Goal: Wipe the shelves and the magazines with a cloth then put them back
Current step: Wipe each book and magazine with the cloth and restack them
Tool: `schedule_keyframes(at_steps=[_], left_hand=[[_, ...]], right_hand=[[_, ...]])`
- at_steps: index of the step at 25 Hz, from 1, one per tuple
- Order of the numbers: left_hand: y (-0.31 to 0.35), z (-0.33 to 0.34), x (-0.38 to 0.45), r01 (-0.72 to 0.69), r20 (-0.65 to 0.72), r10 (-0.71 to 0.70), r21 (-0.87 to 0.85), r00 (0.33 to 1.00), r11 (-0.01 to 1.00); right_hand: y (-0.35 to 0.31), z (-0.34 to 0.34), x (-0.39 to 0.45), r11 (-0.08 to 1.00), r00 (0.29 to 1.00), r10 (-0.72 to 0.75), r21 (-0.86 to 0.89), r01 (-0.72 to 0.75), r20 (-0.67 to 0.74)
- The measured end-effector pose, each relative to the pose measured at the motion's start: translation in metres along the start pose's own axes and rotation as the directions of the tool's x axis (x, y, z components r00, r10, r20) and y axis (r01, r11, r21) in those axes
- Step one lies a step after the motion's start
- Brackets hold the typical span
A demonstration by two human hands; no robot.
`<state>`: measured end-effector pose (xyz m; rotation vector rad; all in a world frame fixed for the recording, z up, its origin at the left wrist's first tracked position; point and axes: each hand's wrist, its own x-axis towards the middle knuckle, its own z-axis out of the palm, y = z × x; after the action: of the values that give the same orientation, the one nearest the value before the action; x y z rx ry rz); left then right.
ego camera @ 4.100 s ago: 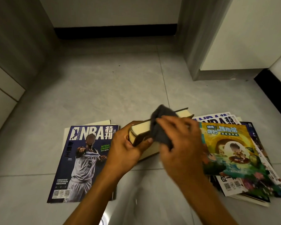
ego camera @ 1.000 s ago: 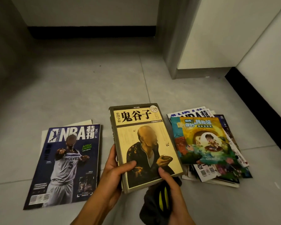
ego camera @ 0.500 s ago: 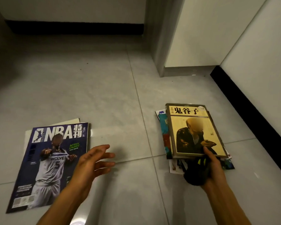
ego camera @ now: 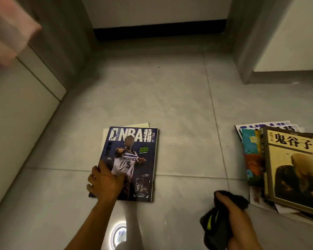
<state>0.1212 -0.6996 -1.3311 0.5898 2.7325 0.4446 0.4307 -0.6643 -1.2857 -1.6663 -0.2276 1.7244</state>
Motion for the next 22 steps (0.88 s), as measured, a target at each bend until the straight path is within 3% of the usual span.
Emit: schedule_keyframes(at_steps=[3, 6, 8, 12, 16, 19, 22], left_hand=[[-0.019, -0.011, 0.003, 0.07, 0.068, -0.075, 0.07, 0.995, 0.995], [-0.023, -0.017, 0.012, 0.086, 0.024, -0.087, 0.035, 0.996, 0.996], [-0.023, -0.017, 0.013, 0.069, -0.018, -0.072, -0.109, 0.997, 0.992], [-0.012, -0.014, 0.0, -0.049, 0.053, 0.084, -0.475, 0.995, 0.879], [0.033, -0.021, -0.028, 0.02, 0.181, 0.163, -0.727, 0.97, 0.686], [0.058, -0.009, -0.053, 0.117, 0.305, 0.23, -0.799, 0.924, 0.59], [0.067, 0.025, -0.087, 0.172, 0.449, 0.295, -0.746, 0.843, 0.643]], right_hand=[[0.005, 0.023, -0.004, 0.999, 0.998, -0.001, -0.036, 0.003, 0.058], [0.012, 0.037, -0.001, 0.996, 0.997, 0.02, -0.086, -0.013, 0.078], [0.015, 0.038, -0.001, 0.987, 0.997, 0.037, -0.161, -0.025, 0.073], [0.019, 0.039, 0.003, 0.98, 0.997, 0.052, -0.195, -0.04, 0.054], [-0.006, 0.031, 0.002, 0.998, 0.993, 0.061, -0.006, -0.061, 0.106], [-0.04, 0.028, -0.011, 0.978, 0.99, -0.101, -0.174, 0.118, 0.103], [-0.063, 0.025, -0.017, 0.814, 0.899, -0.415, -0.383, 0.436, 0.141]])
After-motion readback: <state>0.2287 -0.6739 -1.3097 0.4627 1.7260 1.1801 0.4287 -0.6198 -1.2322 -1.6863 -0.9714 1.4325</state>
